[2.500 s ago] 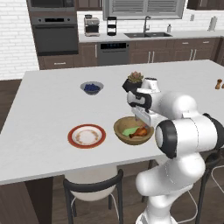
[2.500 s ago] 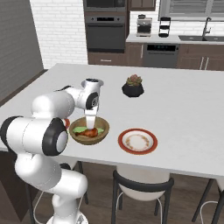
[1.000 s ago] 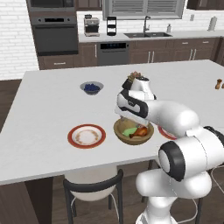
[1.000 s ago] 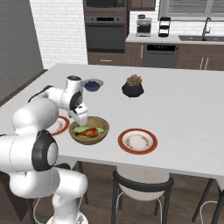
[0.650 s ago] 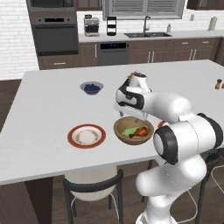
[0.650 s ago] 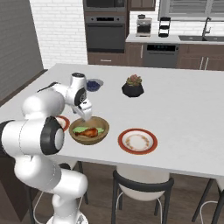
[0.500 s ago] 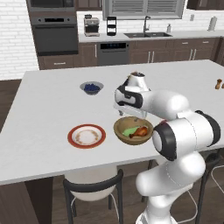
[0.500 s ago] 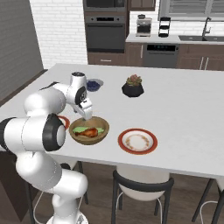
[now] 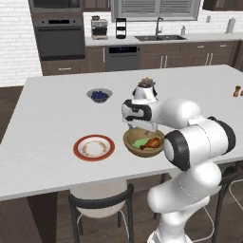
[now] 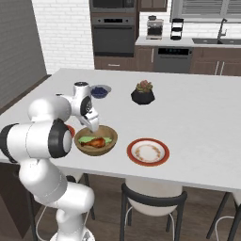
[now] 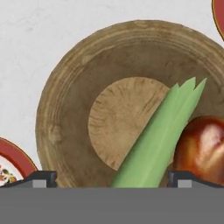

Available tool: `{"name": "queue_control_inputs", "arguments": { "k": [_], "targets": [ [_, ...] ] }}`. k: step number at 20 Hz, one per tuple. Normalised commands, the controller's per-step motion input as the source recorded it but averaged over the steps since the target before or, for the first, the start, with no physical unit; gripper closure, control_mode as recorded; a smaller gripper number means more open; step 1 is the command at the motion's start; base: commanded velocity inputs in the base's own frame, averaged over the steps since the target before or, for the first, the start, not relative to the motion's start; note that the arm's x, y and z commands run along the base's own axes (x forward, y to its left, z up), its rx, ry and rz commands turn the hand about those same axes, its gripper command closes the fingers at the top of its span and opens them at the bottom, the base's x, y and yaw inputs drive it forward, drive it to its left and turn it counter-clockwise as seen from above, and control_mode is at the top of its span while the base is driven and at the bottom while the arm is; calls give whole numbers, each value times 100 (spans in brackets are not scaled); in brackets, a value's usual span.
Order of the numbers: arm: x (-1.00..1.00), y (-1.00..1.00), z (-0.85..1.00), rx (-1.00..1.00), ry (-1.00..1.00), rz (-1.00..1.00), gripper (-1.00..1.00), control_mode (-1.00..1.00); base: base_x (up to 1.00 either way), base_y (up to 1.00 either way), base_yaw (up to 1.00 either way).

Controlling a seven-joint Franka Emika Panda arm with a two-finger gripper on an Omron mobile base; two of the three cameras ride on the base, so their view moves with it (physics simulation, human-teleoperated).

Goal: Pick the chicken drumstick and corn from their plates and place them in the bowl. Then put the bowl in the fridge.

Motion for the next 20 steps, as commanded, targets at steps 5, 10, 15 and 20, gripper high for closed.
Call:
{"name": "queue_control_inputs", "arguments": {
  "k": [5,10,15,20],
  "targets": [
    [13,0,-10,-1,-1,-1,-100,-100,0,0,0],
    [23,-4,-11,0,0,-2,-100,-100,0,0,0],
    [22,0,-13,0,0,-3,-100,-100,0,0,0],
    [23,0,-11,-1,1,-2,-100,-100,0,0,0]
  ]
}}
